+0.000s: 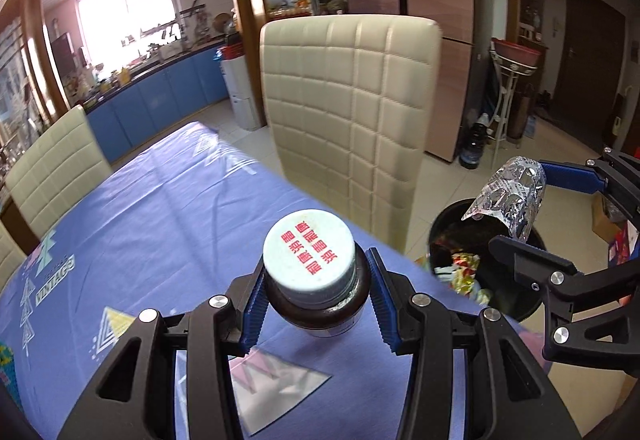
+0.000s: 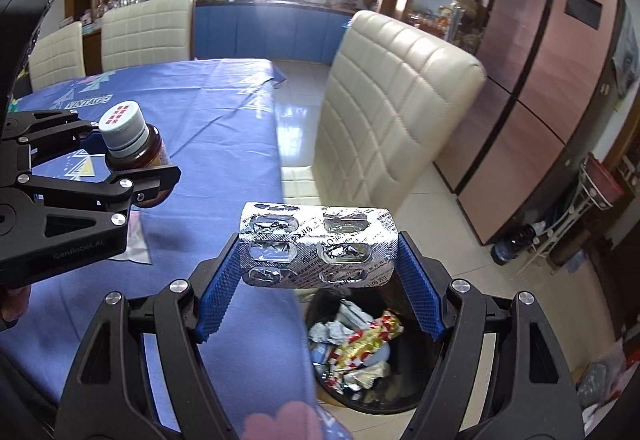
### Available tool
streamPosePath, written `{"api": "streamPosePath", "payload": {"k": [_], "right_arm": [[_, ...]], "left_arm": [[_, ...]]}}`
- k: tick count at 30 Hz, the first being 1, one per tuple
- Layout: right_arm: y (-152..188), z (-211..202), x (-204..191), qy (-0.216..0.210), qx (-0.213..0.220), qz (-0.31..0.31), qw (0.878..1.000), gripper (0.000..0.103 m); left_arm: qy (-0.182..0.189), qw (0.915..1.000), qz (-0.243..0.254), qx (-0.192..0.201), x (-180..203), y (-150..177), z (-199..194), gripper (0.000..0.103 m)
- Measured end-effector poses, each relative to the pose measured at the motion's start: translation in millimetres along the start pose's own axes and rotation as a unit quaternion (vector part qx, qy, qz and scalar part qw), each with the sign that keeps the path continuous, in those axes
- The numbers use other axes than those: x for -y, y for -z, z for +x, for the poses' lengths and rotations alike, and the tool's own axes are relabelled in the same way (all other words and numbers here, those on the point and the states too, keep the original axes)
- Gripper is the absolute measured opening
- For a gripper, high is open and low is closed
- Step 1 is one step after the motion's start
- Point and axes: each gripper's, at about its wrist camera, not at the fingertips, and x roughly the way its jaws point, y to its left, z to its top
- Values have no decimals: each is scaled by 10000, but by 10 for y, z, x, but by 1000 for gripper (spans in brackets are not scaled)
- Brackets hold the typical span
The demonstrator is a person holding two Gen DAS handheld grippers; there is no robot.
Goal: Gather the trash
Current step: 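Carry both items to the bin and open the right tool to drop the blister pack, then open the left tool over the bin to drop the brown jar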
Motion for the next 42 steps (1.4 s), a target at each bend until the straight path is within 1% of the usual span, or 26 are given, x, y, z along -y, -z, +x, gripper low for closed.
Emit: {"api": "streamPosePath", "payload": {"k": [7,11,16,21,27,31,36,42], "right_arm": [[12,-116,424,408,87,190,9989,75],[16,-179,631,639,168,298,9974,75],[18,-280,827,855,281,441,9950,75],[7,-360,966,984,384,544,9929,75],[1,-488,1036,1036,586,662,9907,76],[7,-552,1087,1082,702,753,9888,80],[50,-531,1073,1099,616,774,9890,80],[176,-387,1037,1237,208,725,9895,81]], "left_arm": [[234,9991,296,206,361,-237,75,44],[347,9983,345,311,490,-358,129,44],[472,9973,449,348,605,-448,177,44],[529,9970,463,320,691,-469,209,45],[573,9966,552,221,763,-465,265,45],[593,9963,584,203,747,-463,270,45],[625,9961,599,193,776,-449,264,45],[695,9956,601,171,822,-450,267,45]]}}
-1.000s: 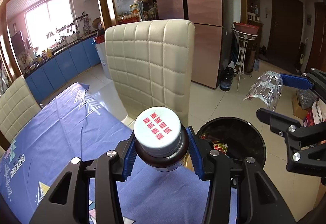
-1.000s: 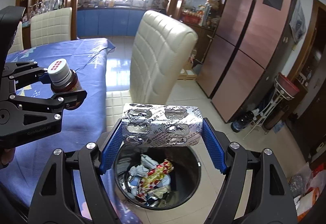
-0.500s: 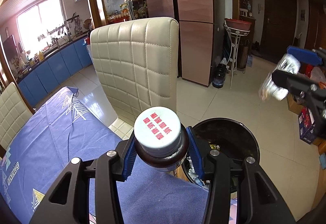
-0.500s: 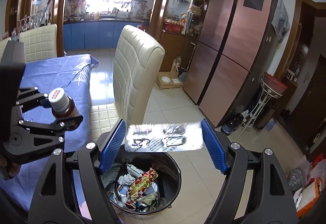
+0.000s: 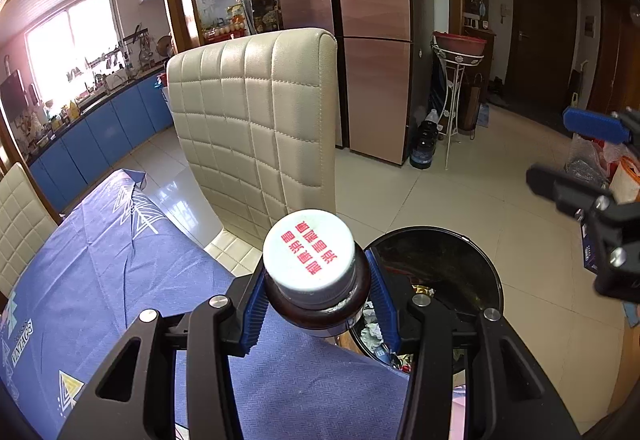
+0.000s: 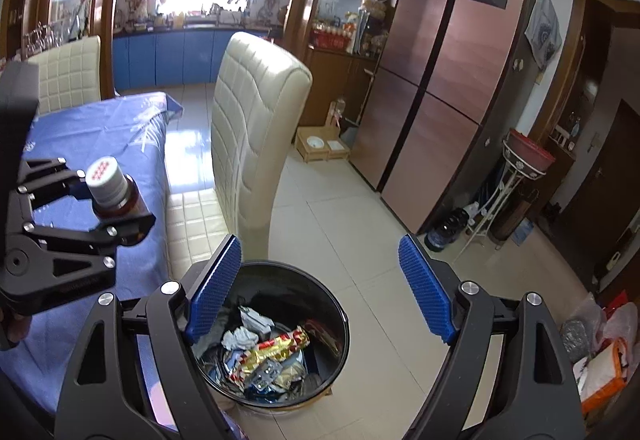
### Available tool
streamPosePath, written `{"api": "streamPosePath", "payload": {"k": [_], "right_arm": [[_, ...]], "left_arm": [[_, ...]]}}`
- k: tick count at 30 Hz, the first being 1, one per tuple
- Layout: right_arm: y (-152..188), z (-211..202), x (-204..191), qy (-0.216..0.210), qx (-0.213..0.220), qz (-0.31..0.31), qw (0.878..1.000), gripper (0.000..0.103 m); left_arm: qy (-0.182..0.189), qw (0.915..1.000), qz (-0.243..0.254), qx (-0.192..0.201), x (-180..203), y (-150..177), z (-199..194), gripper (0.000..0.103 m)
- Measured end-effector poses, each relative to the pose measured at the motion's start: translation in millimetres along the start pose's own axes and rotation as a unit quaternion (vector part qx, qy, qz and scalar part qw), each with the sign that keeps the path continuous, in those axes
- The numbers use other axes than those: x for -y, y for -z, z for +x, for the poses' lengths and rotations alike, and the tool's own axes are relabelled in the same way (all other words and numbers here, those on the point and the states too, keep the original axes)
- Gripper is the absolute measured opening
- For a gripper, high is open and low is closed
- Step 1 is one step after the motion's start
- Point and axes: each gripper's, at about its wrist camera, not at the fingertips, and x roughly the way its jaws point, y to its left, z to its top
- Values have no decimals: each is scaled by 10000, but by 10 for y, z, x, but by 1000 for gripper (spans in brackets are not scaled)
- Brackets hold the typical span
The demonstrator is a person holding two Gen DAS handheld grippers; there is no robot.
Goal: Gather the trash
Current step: 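Open the left tool over the bin to drop the brown jar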
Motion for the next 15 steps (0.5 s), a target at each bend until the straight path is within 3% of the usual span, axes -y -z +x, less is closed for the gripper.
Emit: {"api": "streamPosePath", "payload": {"k": [15], "right_arm": [[189,59,149,60,-258,114,9996,81]], "left_arm": [[160,9996,221,53,263,-93,7,45]]}}
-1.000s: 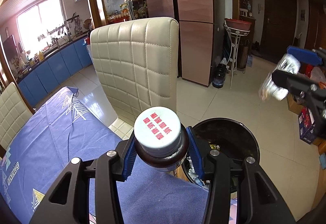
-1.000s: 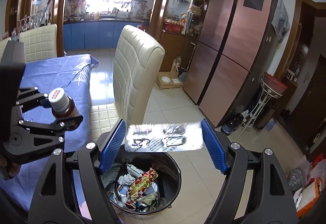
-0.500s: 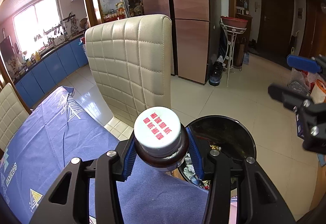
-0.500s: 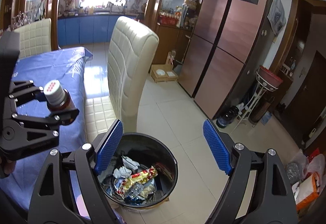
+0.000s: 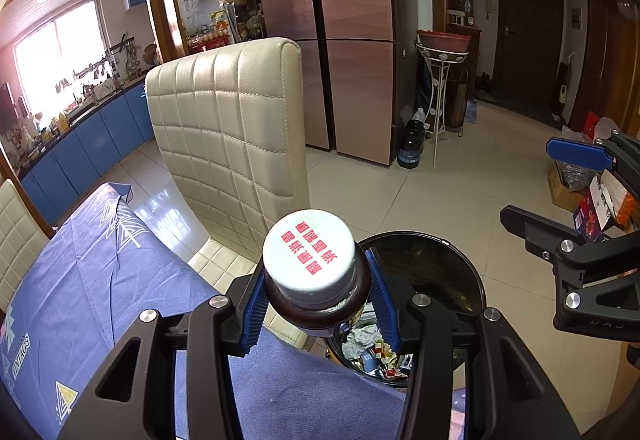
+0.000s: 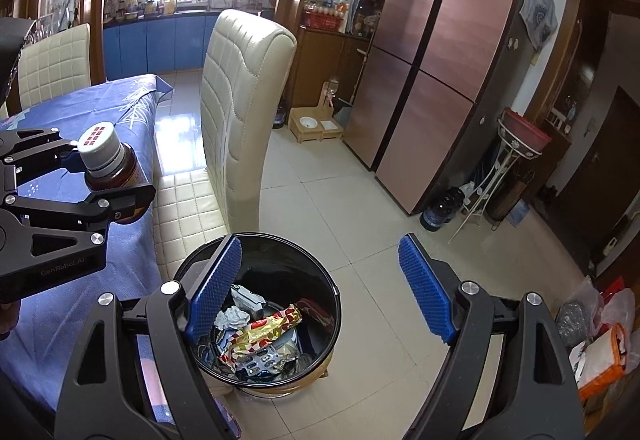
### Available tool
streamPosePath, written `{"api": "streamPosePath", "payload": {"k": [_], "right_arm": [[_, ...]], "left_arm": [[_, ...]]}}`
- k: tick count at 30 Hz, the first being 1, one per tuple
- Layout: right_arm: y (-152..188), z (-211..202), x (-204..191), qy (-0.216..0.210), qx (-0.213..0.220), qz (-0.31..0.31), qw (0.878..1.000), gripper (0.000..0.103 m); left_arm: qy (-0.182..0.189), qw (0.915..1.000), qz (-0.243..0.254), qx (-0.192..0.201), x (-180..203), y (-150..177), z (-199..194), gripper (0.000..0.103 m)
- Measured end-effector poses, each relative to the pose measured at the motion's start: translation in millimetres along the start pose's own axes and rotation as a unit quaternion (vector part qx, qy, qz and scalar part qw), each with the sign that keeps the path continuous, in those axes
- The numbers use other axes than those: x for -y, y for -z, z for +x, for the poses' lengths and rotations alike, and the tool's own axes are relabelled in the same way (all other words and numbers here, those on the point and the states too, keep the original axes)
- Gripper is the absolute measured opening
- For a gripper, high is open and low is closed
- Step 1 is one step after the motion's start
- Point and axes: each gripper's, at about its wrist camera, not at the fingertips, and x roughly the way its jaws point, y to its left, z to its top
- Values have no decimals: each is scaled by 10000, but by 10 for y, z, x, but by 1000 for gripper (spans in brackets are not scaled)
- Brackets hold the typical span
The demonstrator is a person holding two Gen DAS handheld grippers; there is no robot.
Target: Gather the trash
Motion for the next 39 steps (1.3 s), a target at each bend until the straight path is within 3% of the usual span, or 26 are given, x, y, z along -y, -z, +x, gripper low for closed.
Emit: {"api": "streamPosePath", "payload": {"k": [30,32,33,34,39], "right_arm": [[84,-9,216,147,-77,206,9996,81],[81,-4,221,159,-81,196,9996,81],[79,1,225,159,-86,200,9996,81],[74,7,227,159,-91,210,9996,81],[72,29,233,168,-106,220,9996,81]], "left_arm": [[261,9991,302,171,329,-224,34,46],[317,9991,253,138,319,-242,41,62],[295,9992,213,153,309,-251,38,78],[231,9994,154,218,292,-261,23,84],[203,9994,102,251,262,-274,24,91]]}}
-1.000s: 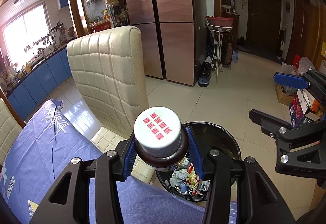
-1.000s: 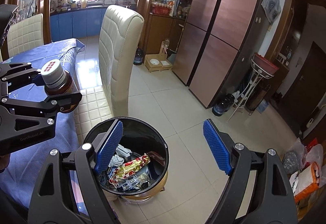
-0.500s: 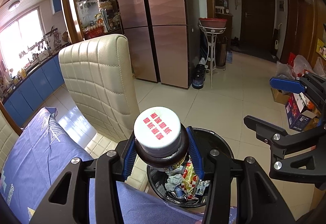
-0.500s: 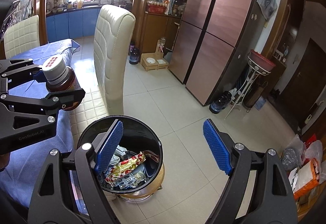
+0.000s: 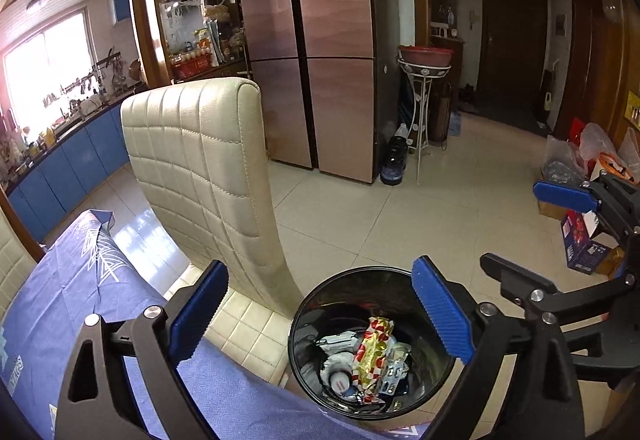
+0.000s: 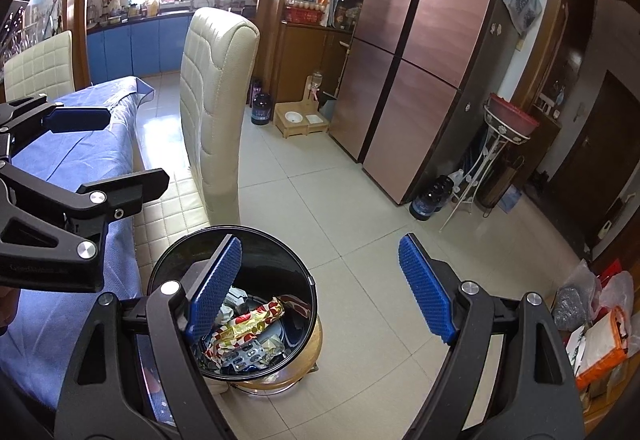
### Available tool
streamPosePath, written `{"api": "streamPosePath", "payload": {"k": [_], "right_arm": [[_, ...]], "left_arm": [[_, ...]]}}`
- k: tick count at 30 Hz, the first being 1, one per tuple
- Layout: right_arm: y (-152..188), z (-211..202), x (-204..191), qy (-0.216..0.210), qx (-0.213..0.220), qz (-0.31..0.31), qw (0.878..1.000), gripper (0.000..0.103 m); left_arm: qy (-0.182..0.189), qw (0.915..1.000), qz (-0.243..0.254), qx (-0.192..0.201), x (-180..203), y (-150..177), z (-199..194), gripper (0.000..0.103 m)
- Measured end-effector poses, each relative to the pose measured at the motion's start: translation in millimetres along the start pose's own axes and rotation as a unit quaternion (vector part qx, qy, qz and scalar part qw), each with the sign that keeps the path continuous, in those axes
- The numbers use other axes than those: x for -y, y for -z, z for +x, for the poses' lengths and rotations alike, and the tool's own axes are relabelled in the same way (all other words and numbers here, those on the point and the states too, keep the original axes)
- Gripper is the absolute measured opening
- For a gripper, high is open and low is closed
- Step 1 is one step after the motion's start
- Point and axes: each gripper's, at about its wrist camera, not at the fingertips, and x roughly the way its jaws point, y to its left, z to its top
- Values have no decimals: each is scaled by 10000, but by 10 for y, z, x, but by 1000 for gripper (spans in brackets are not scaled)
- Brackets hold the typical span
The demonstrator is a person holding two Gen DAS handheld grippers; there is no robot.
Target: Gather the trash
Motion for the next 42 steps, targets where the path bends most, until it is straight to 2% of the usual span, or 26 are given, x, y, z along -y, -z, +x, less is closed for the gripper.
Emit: {"api": "streamPosePath", "payload": {"k": [11,29,42], "right_arm": [[7,44,2,21,-57,40,10000,81],[28,39,10,70,-75,38,9999,81],[-23,-56,65,144,61,43,9999,81]], "left_arm": [[-81,9999,67,-107,-10,33,37,91],[2,9998,-47,-189,-53,37,24,91],[-35,9998,-104,-167,-81,-2,-27,91]]}}
